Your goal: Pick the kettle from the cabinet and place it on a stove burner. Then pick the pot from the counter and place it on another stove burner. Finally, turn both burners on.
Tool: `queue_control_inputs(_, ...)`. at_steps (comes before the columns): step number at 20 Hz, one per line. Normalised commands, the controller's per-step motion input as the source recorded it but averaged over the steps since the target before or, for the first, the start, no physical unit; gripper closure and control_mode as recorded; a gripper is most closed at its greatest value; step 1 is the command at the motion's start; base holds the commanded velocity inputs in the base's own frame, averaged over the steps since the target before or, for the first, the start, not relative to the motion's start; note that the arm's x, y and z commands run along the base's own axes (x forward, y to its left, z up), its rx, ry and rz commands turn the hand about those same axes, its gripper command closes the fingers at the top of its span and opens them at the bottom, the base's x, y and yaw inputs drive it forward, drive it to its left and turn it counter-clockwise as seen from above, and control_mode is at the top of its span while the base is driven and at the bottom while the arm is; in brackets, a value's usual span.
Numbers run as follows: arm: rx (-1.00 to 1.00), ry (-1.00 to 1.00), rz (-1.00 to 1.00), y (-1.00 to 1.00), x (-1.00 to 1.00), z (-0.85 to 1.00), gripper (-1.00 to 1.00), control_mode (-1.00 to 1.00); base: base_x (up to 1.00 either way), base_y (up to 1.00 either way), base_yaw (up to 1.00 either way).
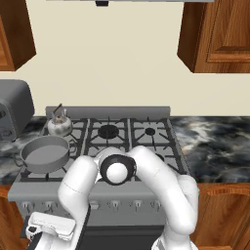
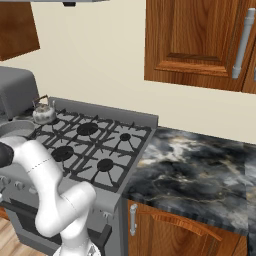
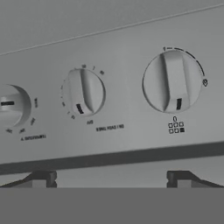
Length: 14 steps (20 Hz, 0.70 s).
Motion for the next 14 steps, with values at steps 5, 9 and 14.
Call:
queue_control_inputs(5,0.00,-0.01,0.00,0.00,0.11,0.00,-1.00,-1.00,0.00,0.00,0.00)
queue_control_inputs(9,0.00,0.00,0.00,0.00,0.15,0.00,-1.00,-1.00,0.00,0.00,0.00)
queue_control_inputs(14,-0.01,0.00,0.00,0.02,0.21,-0.03,-1.00,-1.00,0.00,0.00,0.00)
